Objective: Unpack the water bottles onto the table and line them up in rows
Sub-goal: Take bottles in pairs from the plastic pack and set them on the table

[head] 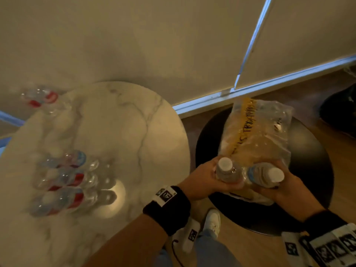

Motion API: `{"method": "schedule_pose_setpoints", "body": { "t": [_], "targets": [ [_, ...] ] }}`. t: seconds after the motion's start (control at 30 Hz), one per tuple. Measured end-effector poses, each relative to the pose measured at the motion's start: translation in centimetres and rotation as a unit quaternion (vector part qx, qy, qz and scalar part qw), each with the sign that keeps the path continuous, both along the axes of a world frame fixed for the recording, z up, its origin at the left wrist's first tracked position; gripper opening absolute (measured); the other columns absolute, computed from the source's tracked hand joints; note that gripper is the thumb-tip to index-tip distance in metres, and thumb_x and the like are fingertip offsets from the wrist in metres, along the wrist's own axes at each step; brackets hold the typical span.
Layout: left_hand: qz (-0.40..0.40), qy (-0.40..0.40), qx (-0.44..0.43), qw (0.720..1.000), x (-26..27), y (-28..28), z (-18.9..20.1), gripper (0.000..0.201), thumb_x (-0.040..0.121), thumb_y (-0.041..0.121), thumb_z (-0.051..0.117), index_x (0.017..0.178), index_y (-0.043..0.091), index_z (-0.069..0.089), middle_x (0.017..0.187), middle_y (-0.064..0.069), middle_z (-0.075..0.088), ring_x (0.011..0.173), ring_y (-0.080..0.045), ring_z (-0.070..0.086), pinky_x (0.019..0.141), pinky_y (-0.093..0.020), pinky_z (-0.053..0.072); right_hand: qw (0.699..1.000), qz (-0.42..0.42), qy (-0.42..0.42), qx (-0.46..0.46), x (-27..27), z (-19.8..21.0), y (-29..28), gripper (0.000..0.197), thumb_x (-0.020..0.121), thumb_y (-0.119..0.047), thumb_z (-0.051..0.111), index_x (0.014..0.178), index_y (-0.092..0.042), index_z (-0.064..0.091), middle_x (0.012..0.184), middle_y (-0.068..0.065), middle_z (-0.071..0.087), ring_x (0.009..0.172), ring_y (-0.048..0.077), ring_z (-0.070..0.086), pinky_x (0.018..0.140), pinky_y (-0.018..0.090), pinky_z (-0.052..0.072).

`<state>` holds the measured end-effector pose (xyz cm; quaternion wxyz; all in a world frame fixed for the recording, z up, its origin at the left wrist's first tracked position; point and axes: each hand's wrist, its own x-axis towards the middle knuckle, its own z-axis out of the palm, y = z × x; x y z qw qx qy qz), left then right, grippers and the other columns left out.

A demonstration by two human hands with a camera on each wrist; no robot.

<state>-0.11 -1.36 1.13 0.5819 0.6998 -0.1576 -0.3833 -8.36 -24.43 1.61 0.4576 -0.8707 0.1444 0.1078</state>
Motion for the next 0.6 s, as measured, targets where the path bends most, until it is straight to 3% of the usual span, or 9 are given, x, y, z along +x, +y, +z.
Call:
{"method": "schedule_pose_setpoints", "body": {
  "t": [0.07, 0.17, 0.23, 0.3, 0.4, 0.5, 0.6],
  "targets": [
    [0.085, 0.003, -0.016, 0.996, -1.9, 3.9, 0.7, 0.055, 0.077, 0.011, 0.086, 0.125, 0.015, 0.059, 0.120, -0.005, 0.071, 0.116, -0.017, 0.066, 0.106, -0.034, 0.050, 0.999, 0.020, -0.032, 0.018, -0.1, 1.4, 3.5, 0.060, 0.065, -0.025, 0.086, 0.117, -0.029, 0.056, 0.109, -0.014, 0.063, 0.100, -0.003, 0.061, 0.082, 0.015, 0.045],
    [0.175, -0.018, 0.004, 0.984, -4.9, 11.0, 1.3, 0.057, 0.074, 0.018, 0.088, 0.123, 0.023, 0.060, 0.116, -0.001, 0.072, 0.114, -0.020, 0.067, 0.104, -0.045, 0.051, 0.996, 0.061, -0.027, 0.064, -0.1, 1.8, 9.3, 0.058, 0.066, -0.026, 0.085, 0.117, -0.027, 0.056, 0.107, -0.012, 0.066, 0.101, 0.004, 0.063, 0.084, 0.020, 0.050],
    [0.227, -0.036, 0.048, 0.972, -6.9, 16.3, 1.3, 0.057, 0.071, 0.024, 0.090, 0.120, 0.031, 0.061, 0.113, 0.007, 0.073, 0.111, -0.012, 0.068, 0.102, -0.042, 0.052, 0.991, 0.092, -0.014, 0.096, -0.2, 1.2, 13.8, 0.059, 0.067, -0.031, 0.085, 0.119, -0.033, 0.056, 0.110, -0.014, 0.066, 0.103, 0.003, 0.063, 0.088, 0.025, 0.051],
    [0.270, -0.050, 0.096, 0.957, -9.0, 21.7, 1.0, 0.057, 0.069, 0.028, 0.091, 0.117, 0.035, 0.061, 0.110, 0.015, 0.072, 0.106, -0.003, 0.068, 0.098, -0.036, 0.054, 0.985, 0.130, 0.006, 0.110, -0.3, 0.7, 19.0, 0.061, 0.067, -0.039, 0.084, 0.119, -0.039, 0.053, 0.112, -0.018, 0.064, 0.105, -0.001, 0.060, 0.085, 0.018, 0.050],
    [0.334, -0.048, 0.146, 0.930, -11.8, 29.2, 0.6, 0.058, 0.067, 0.032, 0.091, 0.115, 0.039, 0.060, 0.106, 0.024, 0.072, 0.100, 0.008, 0.066, 0.088, -0.020, 0.055, 0.977, 0.166, 0.022, 0.132, -0.5, -0.6, 27.1, 0.060, 0.070, -0.031, 0.086, 0.120, -0.033, 0.053, 0.112, -0.015, 0.062, 0.105, -0.003, 0.058, 0.081, 0.009, 0.047],
    [0.385, -0.039, 0.170, 0.906, -13.5, 34.9, 0.1, 0.056, 0.070, 0.031, 0.090, 0.116, 0.039, 0.058, 0.107, 0.021, 0.072, 0.099, 0.014, 0.063, 0.078, -0.004, 0.048, 0.974, 0.185, 0.014, 0.128, -0.7, -2.4, 34.2, 0.057, 0.069, -0.034, 0.086, 0.116, -0.033, 0.055, 0.108, -0.014, 0.065, 0.101, 0.000, 0.061, 0.082, 0.015, 0.047],
    [0.406, -0.053, 0.191, 0.892, -13.7, 39.0, -1.0, 0.054, 0.073, 0.027, 0.088, 0.114, 0.040, 0.055, 0.107, 0.022, 0.069, 0.098, 0.019, 0.060, 0.077, -0.003, 0.047, 0.978, 0.167, 0.003, 0.122, -0.4, -3.7, 39.8, 0.054, 0.067, -0.029, 0.087, 0.111, -0.031, 0.057, 0.105, -0.007, 0.066, 0.096, 0.002, 0.062, 0.074, 0.007, 0.046]
  ]
}}
